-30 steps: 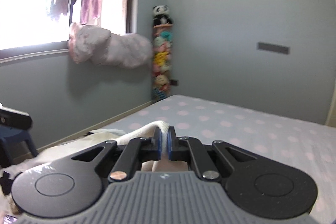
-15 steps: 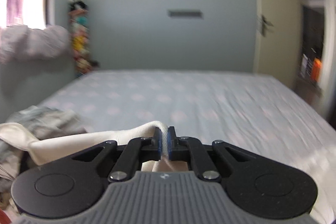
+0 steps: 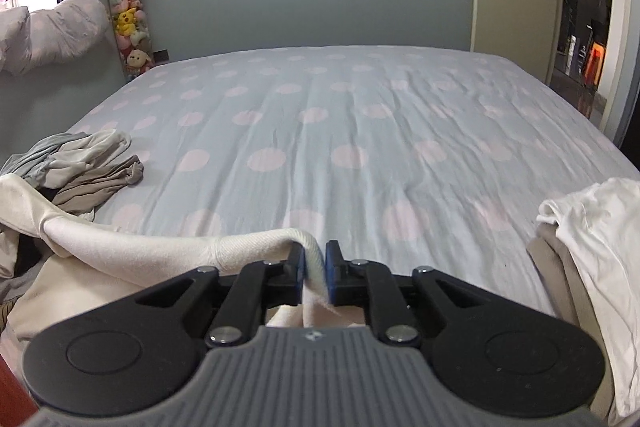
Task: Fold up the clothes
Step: 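Lift the cream garment with both grippers and spread it across the bed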
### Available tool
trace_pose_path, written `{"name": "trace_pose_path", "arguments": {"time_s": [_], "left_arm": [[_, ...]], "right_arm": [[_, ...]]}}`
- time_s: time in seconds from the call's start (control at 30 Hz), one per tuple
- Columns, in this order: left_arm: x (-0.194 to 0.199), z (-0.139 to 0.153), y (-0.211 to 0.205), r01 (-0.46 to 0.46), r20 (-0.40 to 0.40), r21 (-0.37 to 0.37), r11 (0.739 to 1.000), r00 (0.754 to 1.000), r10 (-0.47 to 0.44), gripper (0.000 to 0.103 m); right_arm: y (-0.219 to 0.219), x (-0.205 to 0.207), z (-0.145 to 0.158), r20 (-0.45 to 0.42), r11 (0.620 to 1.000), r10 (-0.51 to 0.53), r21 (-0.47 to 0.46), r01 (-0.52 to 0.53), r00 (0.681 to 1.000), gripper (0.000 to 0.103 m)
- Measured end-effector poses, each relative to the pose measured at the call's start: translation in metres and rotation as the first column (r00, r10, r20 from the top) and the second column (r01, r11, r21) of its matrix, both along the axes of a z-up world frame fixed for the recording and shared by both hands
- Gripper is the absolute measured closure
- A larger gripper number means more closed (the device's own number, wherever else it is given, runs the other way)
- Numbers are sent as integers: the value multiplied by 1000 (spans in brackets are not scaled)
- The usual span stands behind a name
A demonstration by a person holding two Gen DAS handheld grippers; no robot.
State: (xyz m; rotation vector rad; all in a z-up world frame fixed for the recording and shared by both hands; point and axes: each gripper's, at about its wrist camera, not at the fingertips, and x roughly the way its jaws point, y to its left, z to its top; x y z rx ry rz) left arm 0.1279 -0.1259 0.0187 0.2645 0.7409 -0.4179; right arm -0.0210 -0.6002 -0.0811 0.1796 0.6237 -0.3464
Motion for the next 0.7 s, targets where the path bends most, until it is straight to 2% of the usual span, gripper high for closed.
{"name": "trace_pose_path", "arguments": {"time_s": [0.07,0.13,0.17,0.27,0.37,0.43,0.6,0.7], "left_arm": [[4,-5,-3,11,-9,2,1000,1000,-11,101],[11,-10,-7,16,-23,-1,1000,1000,-16,99],[15,-13,-9,20,-32,-2,1000,999,-20,97],[26,-24,-16,33,-57,-7,999,998,-33,93],[38,-36,-25,50,-82,-9,999,995,-51,91],[46,-45,-32,64,-97,-12,998,993,-65,86],[67,-72,-52,100,-136,-12,995,986,-101,64],[81,-92,-65,126,-164,-10,992,978,-126,62]], "right_arm": [[2,-1,-2,7,1000,9,-13,-9,1000,84],[6,-1,4,37,999,22,-44,-20,999,62],[9,1,7,55,998,28,-65,-24,998,60],[15,8,15,71,993,68,-98,-61,995,57],[18,25,3,31,992,102,-72,-100,994,54],[20,35,-6,5,991,126,-54,-125,992,54],[24,62,-26,-59,982,186,-6,-186,981,53],[28,76,-39,-92,974,226,19,-225,970,50]]}}
